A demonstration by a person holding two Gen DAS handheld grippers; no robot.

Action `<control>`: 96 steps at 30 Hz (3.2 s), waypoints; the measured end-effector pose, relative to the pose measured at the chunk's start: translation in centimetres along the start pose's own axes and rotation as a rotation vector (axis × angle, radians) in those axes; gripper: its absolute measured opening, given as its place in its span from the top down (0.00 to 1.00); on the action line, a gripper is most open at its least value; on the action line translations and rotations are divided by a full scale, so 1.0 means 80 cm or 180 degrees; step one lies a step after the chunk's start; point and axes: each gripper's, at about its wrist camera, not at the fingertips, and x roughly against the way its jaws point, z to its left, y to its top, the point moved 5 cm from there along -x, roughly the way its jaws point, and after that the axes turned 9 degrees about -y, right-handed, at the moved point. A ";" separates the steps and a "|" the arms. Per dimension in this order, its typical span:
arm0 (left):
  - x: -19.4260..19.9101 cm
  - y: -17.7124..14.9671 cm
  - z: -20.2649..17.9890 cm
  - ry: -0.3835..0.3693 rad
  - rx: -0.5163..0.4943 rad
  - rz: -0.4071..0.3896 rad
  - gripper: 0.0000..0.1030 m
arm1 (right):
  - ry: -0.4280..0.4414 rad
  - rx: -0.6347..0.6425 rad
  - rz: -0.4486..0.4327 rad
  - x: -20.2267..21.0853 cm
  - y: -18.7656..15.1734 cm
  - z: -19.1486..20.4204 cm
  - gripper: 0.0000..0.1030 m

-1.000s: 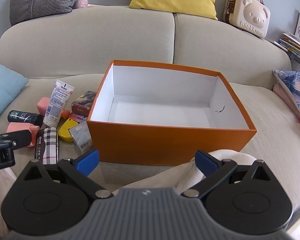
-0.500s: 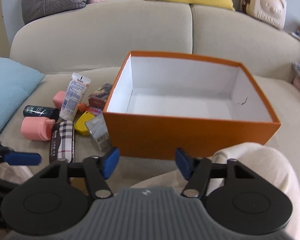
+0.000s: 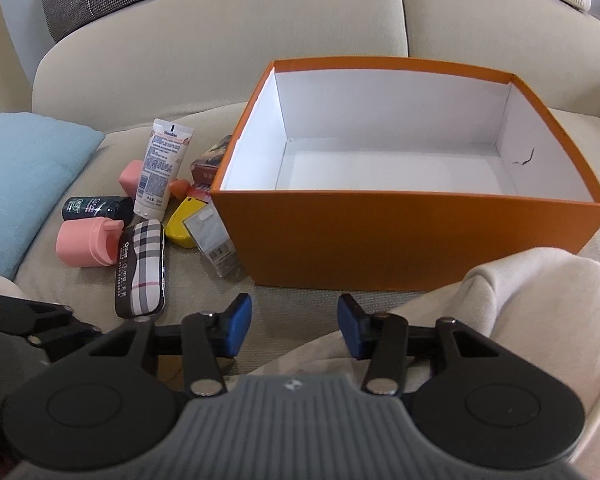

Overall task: Organize rigid objects
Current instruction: 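Grasp the small brown cardboard box from the pile with the left tool, then grasp the clear plastic cube with the right tool while the left tool holds the brown box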

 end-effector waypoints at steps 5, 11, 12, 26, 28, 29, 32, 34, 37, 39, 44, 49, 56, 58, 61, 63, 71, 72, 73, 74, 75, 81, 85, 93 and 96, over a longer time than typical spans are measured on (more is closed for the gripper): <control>-0.013 0.009 0.003 0.0157 -0.0050 0.0043 0.37 | 0.0055 0.0029 0.0059 -0.011 0.001 0.001 0.51; -0.020 0.009 0.005 0.0182 -0.0060 0.0115 0.42 | 0.0065 0.0123 0.0109 -0.023 0.002 0.009 0.51; -0.020 0.009 0.005 0.0173 -0.0050 0.0106 0.42 | 0.0072 0.0128 0.0118 -0.026 0.002 0.010 0.51; 0.050 0.012 0.035 0.0120 0.0314 -0.0456 0.46 | 0.0261 0.0330 0.0359 -0.036 0.005 0.030 0.78; 0.063 0.013 0.046 0.0166 0.0410 -0.0538 0.46 | 0.0283 0.0477 0.0277 -0.029 0.012 0.038 0.81; 0.070 0.014 0.054 0.0182 0.0457 -0.0576 0.46 | 0.0299 0.0562 0.0218 -0.027 0.016 0.043 0.81; 0.090 0.019 0.076 0.0256 0.0596 -0.0721 0.46 | 0.0390 0.0792 0.0105 -0.020 0.030 0.057 0.81; 0.102 0.022 0.093 0.0285 0.0694 -0.0808 0.46 | 0.0414 0.0926 0.0070 -0.018 0.039 0.068 0.80; 0.110 0.030 0.116 0.0308 0.0787 -0.0890 0.46 | 0.0353 0.1222 -0.0030 -0.016 0.052 0.088 0.80; 0.113 0.032 0.128 0.0299 0.0838 -0.0932 0.46 | 0.0346 0.1424 -0.0103 -0.016 0.060 0.104 0.81; 0.099 0.037 0.153 0.0217 0.0970 -0.0957 0.46 | 0.0493 0.1669 -0.0152 -0.026 0.081 0.122 0.80; 0.092 0.040 0.173 0.0088 0.1109 -0.0995 0.46 | 0.0422 0.2072 0.0075 -0.049 0.102 0.138 0.65; 0.078 0.050 0.181 -0.0165 0.0977 -0.0939 0.46 | 0.0444 0.2460 0.0571 -0.087 0.113 0.156 0.50; 0.076 0.052 0.183 -0.0210 0.0997 -0.0942 0.46 | 0.0440 0.2592 0.0659 -0.096 0.110 0.163 0.50; 0.075 0.052 0.186 -0.0271 0.1031 -0.0947 0.46 | 0.0353 0.2739 0.0749 -0.114 0.109 0.174 0.42; 0.074 0.053 0.188 -0.0290 0.1043 -0.0940 0.46 | 0.0209 0.2872 0.0763 -0.123 0.110 0.180 0.40; 0.075 0.051 0.191 -0.0363 0.1076 -0.0965 0.46 | 0.0158 0.3412 0.0904 -0.121 0.104 0.198 0.44; 0.075 0.051 0.191 -0.0364 0.1072 -0.0964 0.46 | 0.0076 0.3481 0.0947 -0.125 0.101 0.198 0.43; 0.075 0.051 0.191 -0.0365 0.1067 -0.0966 0.46 | 0.0030 0.3509 0.1016 -0.130 0.099 0.197 0.43; 0.075 0.050 0.190 -0.0368 0.1063 -0.0969 0.46 | 0.0038 0.3486 0.1122 -0.133 0.099 0.195 0.43; 0.076 0.050 0.190 -0.0373 0.1060 -0.0973 0.46 | 0.0049 0.3430 0.1263 -0.141 0.099 0.194 0.44; 0.080 0.048 0.190 -0.0370 0.1054 -0.0999 0.46 | 0.0047 0.3371 0.1564 -0.151 0.097 0.195 0.50; 0.085 0.045 0.189 -0.0341 0.1036 -0.1009 0.46 | 0.0105 0.3249 0.1539 -0.140 0.100 0.191 0.50; 0.116 0.052 0.167 -0.0236 0.0824 -0.1118 0.46 | 0.0290 0.3041 0.1017 -0.072 0.126 0.179 0.51; 0.129 0.066 0.152 -0.0149 0.0623 -0.1158 0.46 | 0.0399 0.2892 0.0790 -0.039 0.144 0.174 0.51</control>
